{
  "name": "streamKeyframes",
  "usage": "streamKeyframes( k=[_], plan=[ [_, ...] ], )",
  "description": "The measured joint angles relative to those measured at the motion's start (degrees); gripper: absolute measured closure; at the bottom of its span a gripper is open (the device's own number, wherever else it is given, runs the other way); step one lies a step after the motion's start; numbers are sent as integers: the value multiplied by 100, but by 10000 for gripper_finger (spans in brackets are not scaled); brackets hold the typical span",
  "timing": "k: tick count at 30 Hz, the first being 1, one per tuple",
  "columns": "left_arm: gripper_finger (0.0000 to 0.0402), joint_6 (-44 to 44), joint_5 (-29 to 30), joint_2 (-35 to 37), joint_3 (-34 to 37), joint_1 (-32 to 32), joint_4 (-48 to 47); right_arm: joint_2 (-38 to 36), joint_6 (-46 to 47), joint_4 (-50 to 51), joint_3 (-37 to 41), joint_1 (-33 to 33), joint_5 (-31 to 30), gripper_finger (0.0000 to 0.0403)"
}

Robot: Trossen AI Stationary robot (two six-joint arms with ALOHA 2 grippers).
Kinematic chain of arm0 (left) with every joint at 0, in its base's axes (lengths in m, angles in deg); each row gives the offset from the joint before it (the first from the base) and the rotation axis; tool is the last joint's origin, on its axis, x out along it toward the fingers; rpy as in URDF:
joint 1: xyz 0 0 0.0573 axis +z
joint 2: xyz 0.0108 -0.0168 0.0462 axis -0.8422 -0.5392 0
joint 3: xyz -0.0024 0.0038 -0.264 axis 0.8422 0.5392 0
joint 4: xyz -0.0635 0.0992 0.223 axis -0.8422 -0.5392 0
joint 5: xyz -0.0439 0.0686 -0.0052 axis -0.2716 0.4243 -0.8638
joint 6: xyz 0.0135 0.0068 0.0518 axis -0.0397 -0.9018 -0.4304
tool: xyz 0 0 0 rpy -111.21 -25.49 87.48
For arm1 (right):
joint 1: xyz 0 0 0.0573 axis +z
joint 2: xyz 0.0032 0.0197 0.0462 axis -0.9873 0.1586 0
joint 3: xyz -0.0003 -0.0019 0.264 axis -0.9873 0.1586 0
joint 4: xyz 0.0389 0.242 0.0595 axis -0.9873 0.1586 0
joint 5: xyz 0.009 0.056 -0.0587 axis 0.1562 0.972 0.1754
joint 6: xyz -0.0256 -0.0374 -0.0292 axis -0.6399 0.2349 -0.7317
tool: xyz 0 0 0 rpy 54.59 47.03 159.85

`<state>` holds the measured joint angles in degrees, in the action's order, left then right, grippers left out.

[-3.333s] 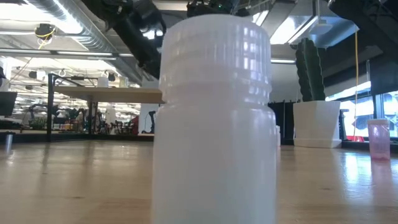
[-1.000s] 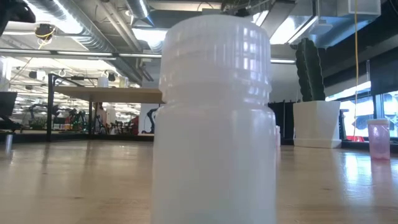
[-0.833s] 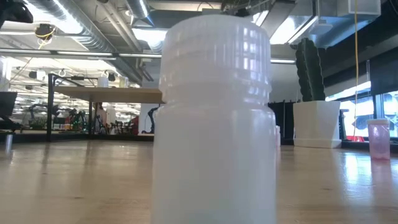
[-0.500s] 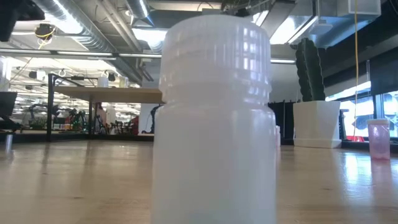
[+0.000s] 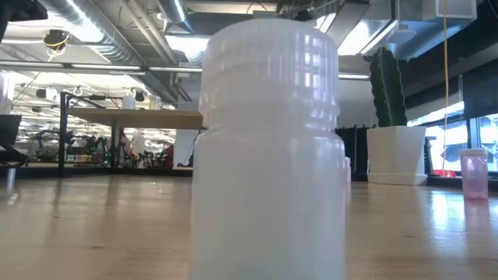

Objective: Pick and place medicine bottles onto shelf by color
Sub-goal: Put the left green pill bottle on the shelf

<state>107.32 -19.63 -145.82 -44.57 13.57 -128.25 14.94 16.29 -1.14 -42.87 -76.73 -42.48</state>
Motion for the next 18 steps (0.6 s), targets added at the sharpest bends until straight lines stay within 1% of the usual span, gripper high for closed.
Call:
streamKeyframes(
  k=[5,13,18],
  plan=[
    [292,3,0,0,0,-142,0,0,-62,0,0,0,2,228],
    [292,12,5,0,0,-156,1,0,-68,-39,0,0,9,228],
    [292,14,110,0,0,-156,0,0,-61,-175,0,0,13,228]
  ],
)
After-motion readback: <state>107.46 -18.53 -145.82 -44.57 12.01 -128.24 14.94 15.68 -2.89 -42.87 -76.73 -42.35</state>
